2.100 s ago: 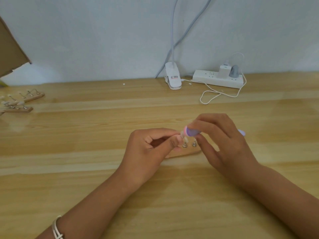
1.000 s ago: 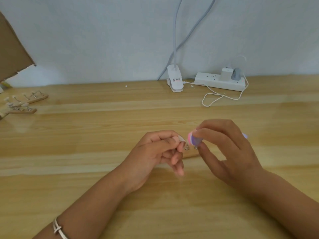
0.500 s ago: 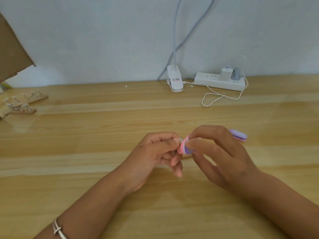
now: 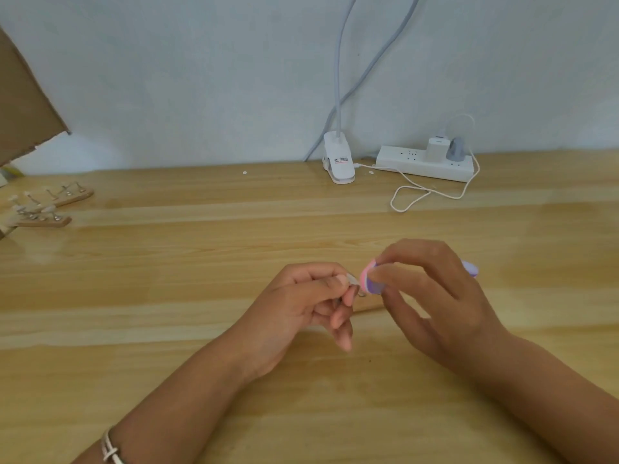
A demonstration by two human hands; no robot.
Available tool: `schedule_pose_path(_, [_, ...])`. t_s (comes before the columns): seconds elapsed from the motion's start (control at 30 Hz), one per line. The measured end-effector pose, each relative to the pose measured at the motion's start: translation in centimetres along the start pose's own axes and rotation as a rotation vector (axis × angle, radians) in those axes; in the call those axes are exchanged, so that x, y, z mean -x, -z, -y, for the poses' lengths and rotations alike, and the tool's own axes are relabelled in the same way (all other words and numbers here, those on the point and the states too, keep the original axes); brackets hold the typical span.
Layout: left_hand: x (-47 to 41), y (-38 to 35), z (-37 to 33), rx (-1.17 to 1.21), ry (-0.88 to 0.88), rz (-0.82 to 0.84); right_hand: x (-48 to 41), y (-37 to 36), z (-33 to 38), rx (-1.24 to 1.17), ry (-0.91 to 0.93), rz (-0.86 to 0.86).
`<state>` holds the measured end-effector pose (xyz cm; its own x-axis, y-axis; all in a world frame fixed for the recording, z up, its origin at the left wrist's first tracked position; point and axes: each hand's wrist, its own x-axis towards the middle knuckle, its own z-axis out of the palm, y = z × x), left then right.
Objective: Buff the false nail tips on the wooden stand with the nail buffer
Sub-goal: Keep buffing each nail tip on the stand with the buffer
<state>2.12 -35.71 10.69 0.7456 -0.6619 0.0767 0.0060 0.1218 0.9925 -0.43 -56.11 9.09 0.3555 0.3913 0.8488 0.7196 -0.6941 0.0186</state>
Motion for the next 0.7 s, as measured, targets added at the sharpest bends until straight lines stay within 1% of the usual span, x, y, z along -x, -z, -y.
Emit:
schedule_pose_path(0.13, [0.0, -0.1, 0.0, -0.005, 0.013, -0.008, 0.2, -0.5, 1.2, 0.000, 0.091, 0.002])
schedule_pose_path(0.3, [0.0, 0.0, 0.0, 0.012, 0.023, -0.007, 0.1, -0.2, 0.2, -0.013, -0.015, -0.001])
schedule_pose_path(0.5, [0.0, -0.1, 0.0, -0.001, 0.009, -0.019, 0.2, -0.5, 0.9, -0.059, 0.046, 0.005])
schedule_pose_path(0.63, [0.0, -0.1, -0.1, 0.010, 0.009, -0.020, 0.2, 0.0, -0.2, -0.075, -0.063, -0.009])
schedule_pose_path(0.7, [-0.1, -0.2, 0.0, 0.015, -0.006, -0.029, 0.2, 0.0, 0.0, -0.111, -0.084, -0.020])
